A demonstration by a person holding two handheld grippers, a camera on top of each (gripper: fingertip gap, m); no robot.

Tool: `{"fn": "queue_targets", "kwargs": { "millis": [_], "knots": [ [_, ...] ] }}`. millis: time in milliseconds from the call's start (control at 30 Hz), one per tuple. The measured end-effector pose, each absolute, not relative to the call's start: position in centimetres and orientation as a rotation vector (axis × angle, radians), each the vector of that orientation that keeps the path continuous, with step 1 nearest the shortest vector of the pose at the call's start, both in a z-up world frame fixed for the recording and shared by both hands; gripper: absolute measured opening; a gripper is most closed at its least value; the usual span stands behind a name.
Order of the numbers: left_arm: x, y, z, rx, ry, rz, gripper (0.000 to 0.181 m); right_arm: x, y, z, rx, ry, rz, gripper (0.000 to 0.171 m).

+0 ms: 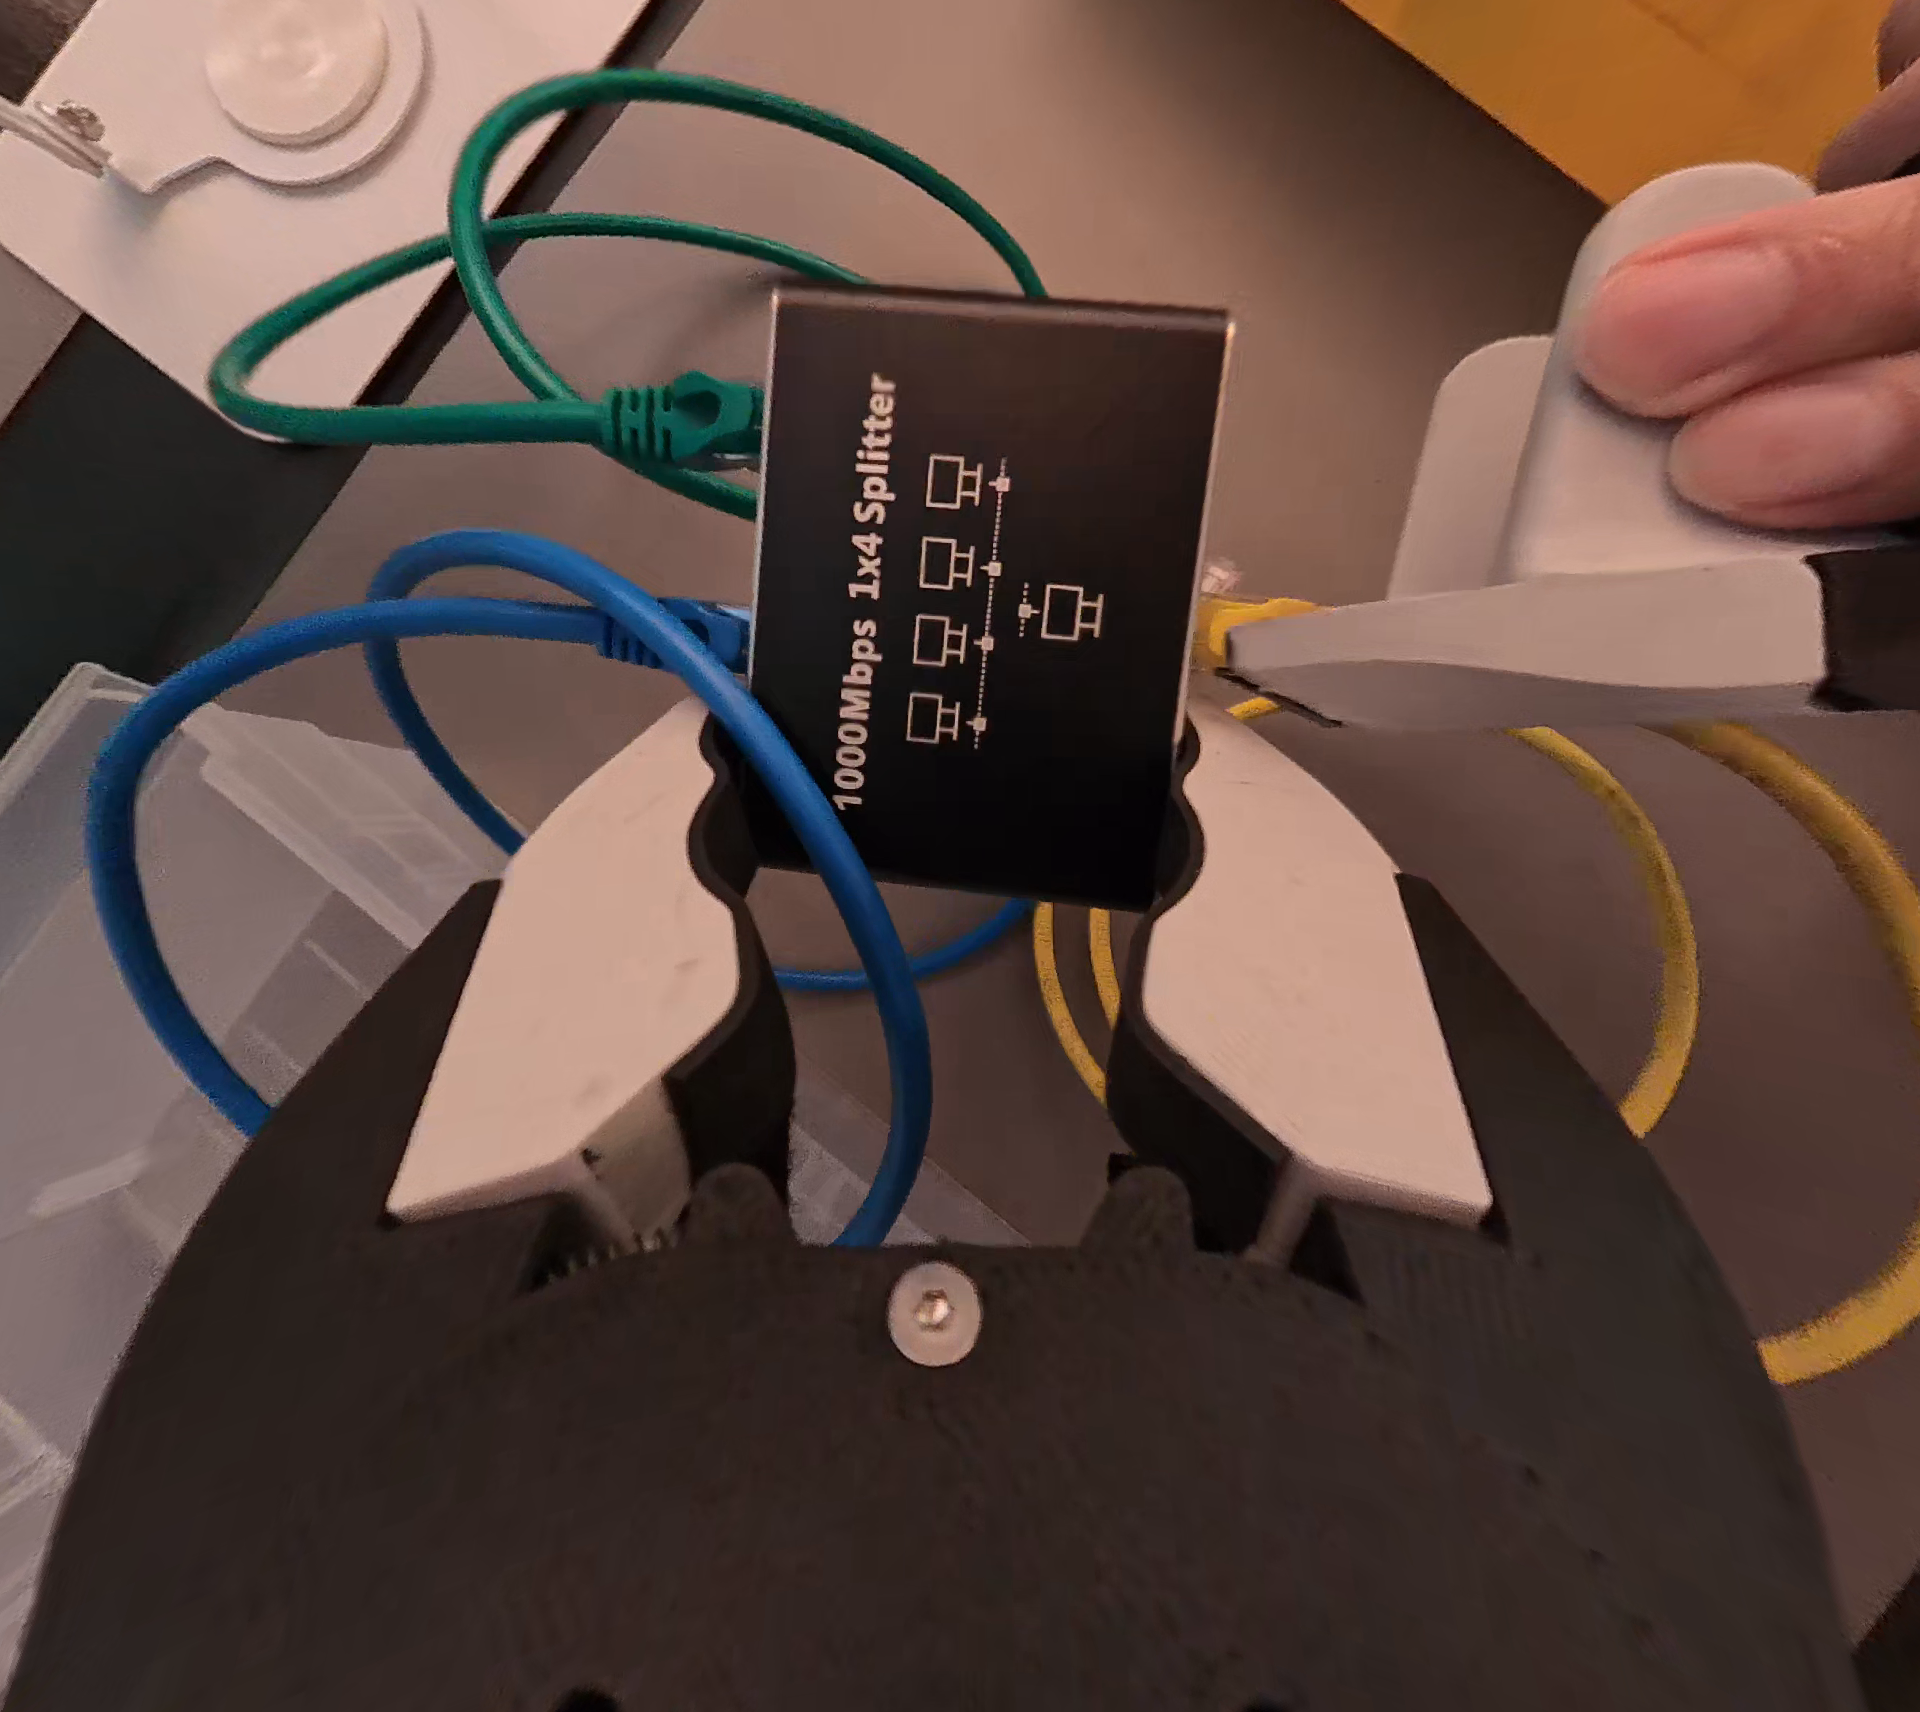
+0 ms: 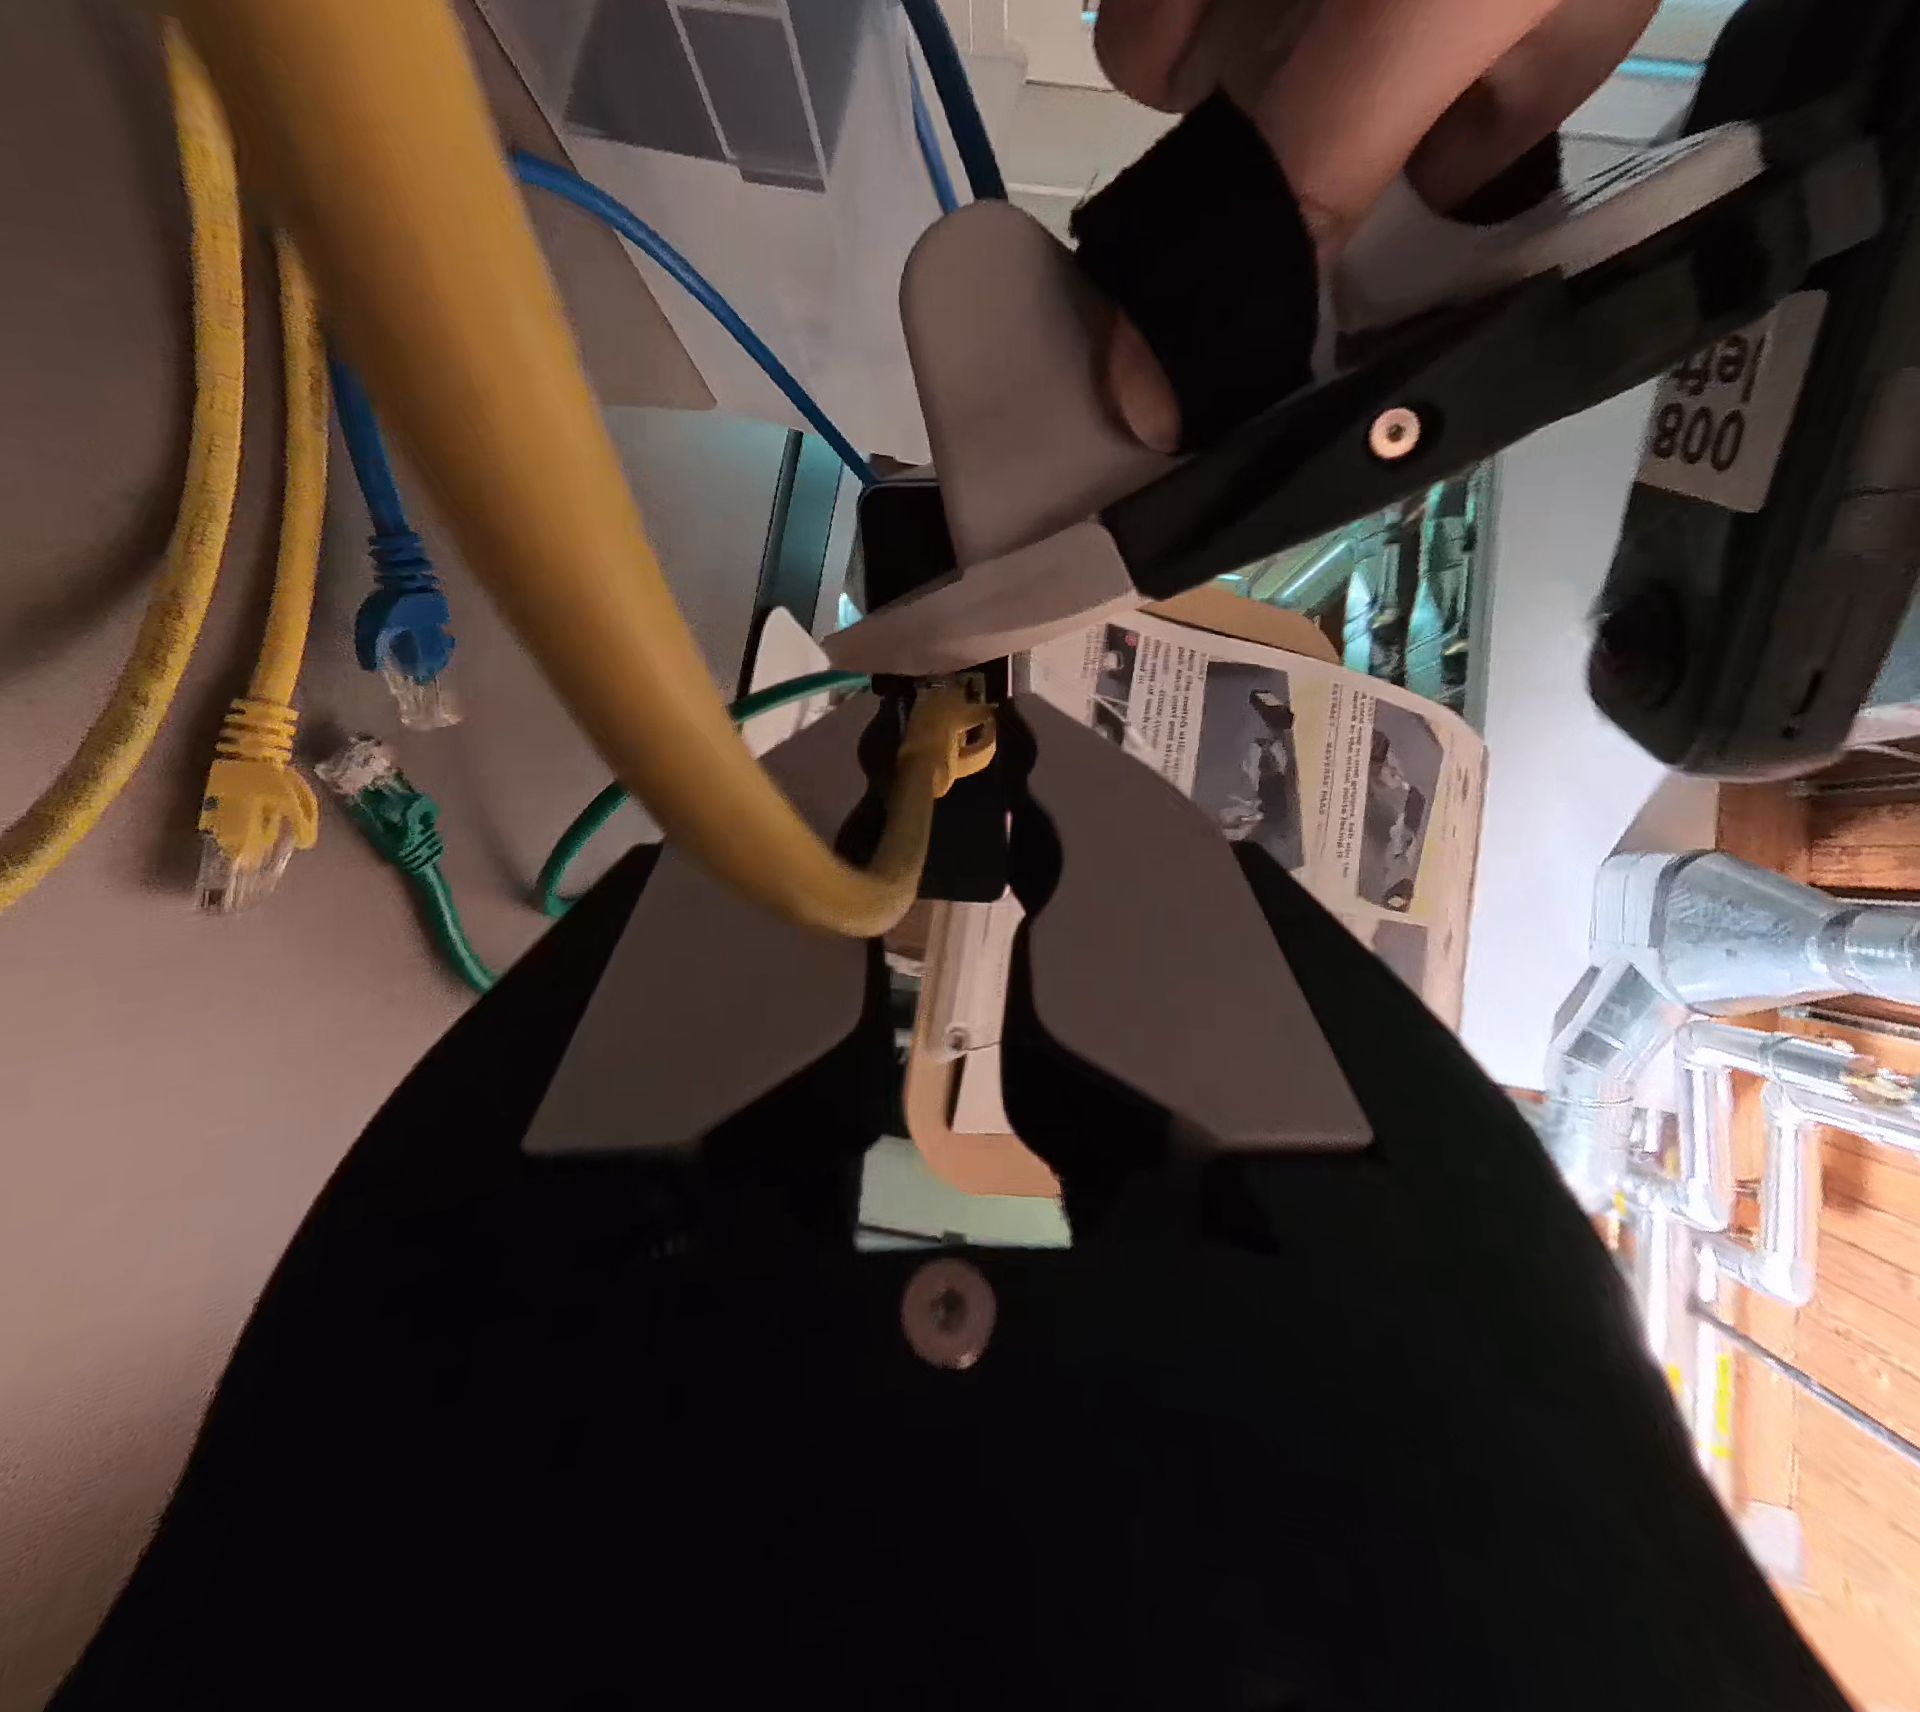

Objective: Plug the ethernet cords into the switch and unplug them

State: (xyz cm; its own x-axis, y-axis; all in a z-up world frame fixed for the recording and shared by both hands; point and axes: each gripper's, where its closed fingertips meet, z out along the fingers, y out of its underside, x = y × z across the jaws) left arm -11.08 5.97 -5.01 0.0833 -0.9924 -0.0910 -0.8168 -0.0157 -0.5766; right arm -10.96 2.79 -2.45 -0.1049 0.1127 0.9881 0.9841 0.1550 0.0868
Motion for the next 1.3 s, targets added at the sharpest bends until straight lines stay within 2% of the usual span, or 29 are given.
{"fn": "queue_targets", "kwargs": {
  "millis": [333, 567, 667, 800, 867, 1033, 1133, 1300],
  "knots": [
    [-10.7, 4.6, -3.5, -1.825, 1.815, -0.724, 0.076, -10.7, 2.0, -0.5, -1.172, -1.372, -1.08, 0.015],
    [-11.9, 7.1, -0.5, -1.526, 1.801, -0.522, 0.112, -9.2, 2.3, -1.0, -1.269, -1.372, -1.066, 0.014],
    [-11.6, 4.9, 1.7, -1.284, 1.823, -0.607, 0.111, -8.6, 2.2, -0.7, -1.304, -1.348, -1.041, 0.015],
    [-10.1, 3.8, 1.7, -0.953, 1.761, -0.417, 0.09, -7.6, 2.1, 0.3, -1.343, -1.297, -1.02, 0.012],
    [-9.1, 3.5, 0.7, -0.89, 1.752, -0.315, 0.085, -7.1, 2.0, 0.8, -1.356, -1.273, -1.021, 0.011],
    [-7.7, 2.3, 0.0, -0.73, 1.701, -0.178, 0.052, -6.8, 1.6, 1.5, -1.368, -1.265, -1.009, 0.015],
    [-7.5, 3.2, -0.7, -0.71, 1.687, -0.082, 0.051, -7.4, 1.1, 1.8, -1.35, -1.286, -0.978, 0.015],
    [-7.5, 2.7, -0.5, -0.669, 1.673, -0.166, 0.049, -8.8, 0.2, 2.3, -1.301, -1.339, -0.953, 0.014]
  ]
}}
